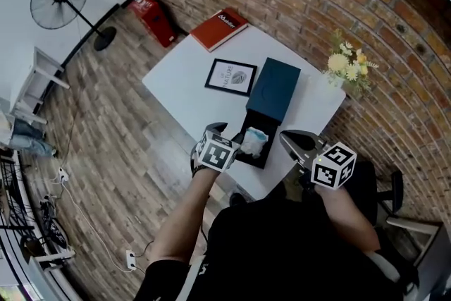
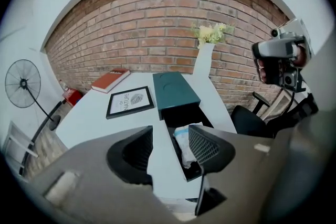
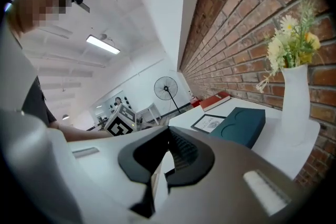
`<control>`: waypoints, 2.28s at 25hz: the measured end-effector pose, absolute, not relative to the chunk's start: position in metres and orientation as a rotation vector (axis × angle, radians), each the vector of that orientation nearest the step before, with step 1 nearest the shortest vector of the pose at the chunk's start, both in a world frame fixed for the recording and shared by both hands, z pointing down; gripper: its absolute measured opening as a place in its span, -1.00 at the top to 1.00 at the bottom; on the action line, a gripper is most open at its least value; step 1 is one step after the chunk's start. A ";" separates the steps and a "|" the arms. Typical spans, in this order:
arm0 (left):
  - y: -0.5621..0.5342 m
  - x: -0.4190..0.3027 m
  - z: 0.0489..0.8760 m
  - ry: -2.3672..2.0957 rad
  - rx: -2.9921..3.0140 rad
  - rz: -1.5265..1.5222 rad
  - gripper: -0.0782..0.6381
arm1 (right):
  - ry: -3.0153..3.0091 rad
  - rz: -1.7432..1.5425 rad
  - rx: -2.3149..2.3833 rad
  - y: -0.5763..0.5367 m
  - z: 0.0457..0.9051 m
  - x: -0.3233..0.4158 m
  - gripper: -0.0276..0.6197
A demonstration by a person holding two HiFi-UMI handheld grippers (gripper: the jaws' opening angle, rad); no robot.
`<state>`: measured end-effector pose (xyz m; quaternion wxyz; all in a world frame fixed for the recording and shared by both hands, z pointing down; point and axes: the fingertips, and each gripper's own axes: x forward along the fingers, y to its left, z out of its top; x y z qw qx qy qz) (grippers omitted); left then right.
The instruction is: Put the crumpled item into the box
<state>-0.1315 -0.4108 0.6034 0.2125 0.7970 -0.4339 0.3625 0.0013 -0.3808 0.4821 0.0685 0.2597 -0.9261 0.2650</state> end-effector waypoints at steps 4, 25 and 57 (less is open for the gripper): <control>-0.413 -0.153 0.575 -1.252 2.233 0.948 0.22 | -2.808 0.740 0.777 -0.384 0.469 -0.010 0.91; -0.405 -0.209 0.424 -1.458 2.426 0.433 0.75 | -2.899 0.482 0.795 -0.393 0.406 -0.035 0.91; -0.375 -0.211 0.375 -1.615 2.457 0.117 0.76 | -2.979 0.236 0.777 -0.374 0.378 -0.034 0.92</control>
